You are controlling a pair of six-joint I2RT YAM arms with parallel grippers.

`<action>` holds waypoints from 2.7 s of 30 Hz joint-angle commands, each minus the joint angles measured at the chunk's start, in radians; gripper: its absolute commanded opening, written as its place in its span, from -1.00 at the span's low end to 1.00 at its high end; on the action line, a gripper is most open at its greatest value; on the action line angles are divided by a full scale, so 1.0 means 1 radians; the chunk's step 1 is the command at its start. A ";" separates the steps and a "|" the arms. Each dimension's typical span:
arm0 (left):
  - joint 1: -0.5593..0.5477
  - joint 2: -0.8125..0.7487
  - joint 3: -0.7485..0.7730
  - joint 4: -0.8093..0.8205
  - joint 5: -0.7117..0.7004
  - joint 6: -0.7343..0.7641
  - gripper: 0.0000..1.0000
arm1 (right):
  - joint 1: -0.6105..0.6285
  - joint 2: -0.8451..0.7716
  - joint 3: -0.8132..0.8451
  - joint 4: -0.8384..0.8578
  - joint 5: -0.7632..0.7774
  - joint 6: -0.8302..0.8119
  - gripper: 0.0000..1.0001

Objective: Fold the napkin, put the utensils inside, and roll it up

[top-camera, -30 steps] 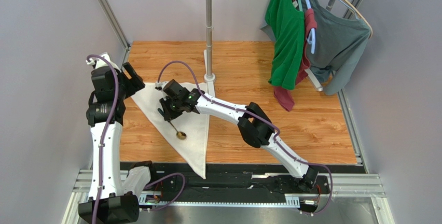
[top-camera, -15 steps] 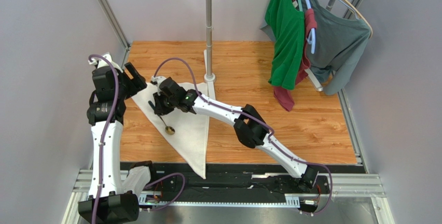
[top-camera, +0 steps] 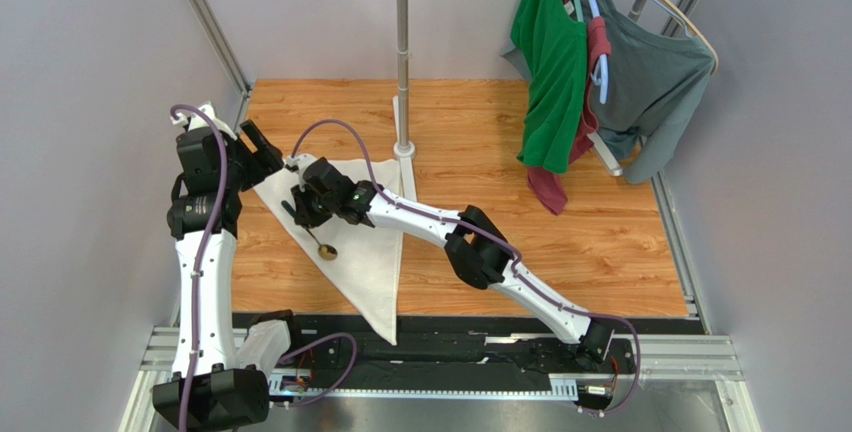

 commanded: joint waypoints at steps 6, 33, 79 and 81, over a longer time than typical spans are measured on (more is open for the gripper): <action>0.014 0.006 -0.006 0.032 0.038 -0.013 0.68 | 0.016 -0.002 0.022 0.076 0.031 -0.004 0.02; 0.047 0.153 -0.037 0.067 0.070 0.012 0.66 | -0.172 -0.645 -0.861 0.237 0.016 -0.017 0.18; 0.012 0.187 -0.040 0.058 0.015 0.029 0.60 | -0.242 -0.534 -0.586 0.200 -0.104 0.045 0.21; -0.048 0.171 -0.041 0.055 -0.017 0.042 0.60 | -0.242 -0.658 -0.668 0.209 -0.103 0.042 0.20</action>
